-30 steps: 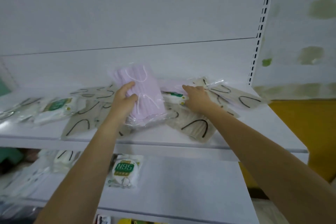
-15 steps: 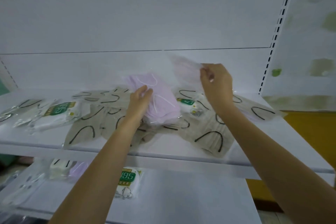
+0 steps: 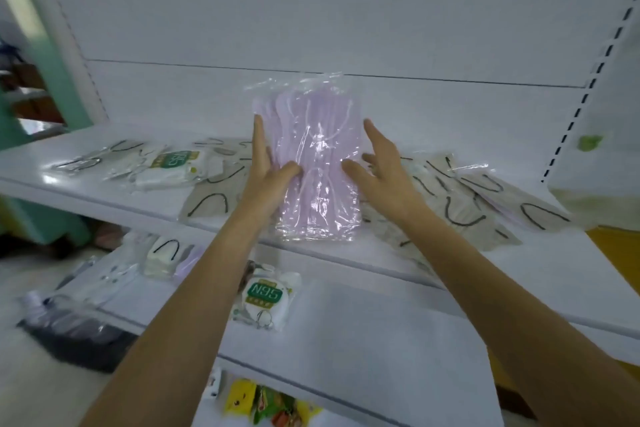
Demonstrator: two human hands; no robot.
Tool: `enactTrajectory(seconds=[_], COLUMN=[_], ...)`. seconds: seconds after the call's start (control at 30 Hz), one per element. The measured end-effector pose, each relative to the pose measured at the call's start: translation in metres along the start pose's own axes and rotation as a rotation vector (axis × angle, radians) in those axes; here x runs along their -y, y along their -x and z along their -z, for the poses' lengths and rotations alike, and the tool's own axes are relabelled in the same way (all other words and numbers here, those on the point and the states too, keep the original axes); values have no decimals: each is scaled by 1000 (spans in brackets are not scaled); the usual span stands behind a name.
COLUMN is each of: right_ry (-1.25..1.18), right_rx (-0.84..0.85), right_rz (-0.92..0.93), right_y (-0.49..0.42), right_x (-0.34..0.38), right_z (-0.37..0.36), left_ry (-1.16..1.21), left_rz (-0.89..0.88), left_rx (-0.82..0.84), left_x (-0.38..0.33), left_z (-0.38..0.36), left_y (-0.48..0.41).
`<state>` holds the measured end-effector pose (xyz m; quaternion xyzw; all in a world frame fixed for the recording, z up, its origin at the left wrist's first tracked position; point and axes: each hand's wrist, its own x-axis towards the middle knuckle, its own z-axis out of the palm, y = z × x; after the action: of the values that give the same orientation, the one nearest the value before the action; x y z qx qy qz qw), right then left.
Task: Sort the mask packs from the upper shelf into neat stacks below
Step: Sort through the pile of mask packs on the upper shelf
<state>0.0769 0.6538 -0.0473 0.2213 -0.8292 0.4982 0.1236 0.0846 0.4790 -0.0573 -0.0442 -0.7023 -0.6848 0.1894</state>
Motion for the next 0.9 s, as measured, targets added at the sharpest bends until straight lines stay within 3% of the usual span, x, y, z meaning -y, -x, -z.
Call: enactTrajectory(seconds=[0.17, 0.4, 0.5, 0.7, 0.9], right_ry=[-154, -342, -372, -434, -465], right_rx=[64, 143, 196, 237, 297], right_rz=[220, 233, 206, -36, -443], right_y=[17, 54, 75, 119, 139], right_x=[29, 88, 96, 84, 45], right_z=[-57, -177, -251, -389, -452], left_ry=[61, -2, 35, -132, -202], left_rz=[84, 94, 226, 508, 705], left_rx=[-52, -148, -152, -126, -104], left_x=[-12, -5, 17, 85, 147], left_z=[44, 170, 239, 350, 383], left_y=[40, 107, 134, 157, 141])
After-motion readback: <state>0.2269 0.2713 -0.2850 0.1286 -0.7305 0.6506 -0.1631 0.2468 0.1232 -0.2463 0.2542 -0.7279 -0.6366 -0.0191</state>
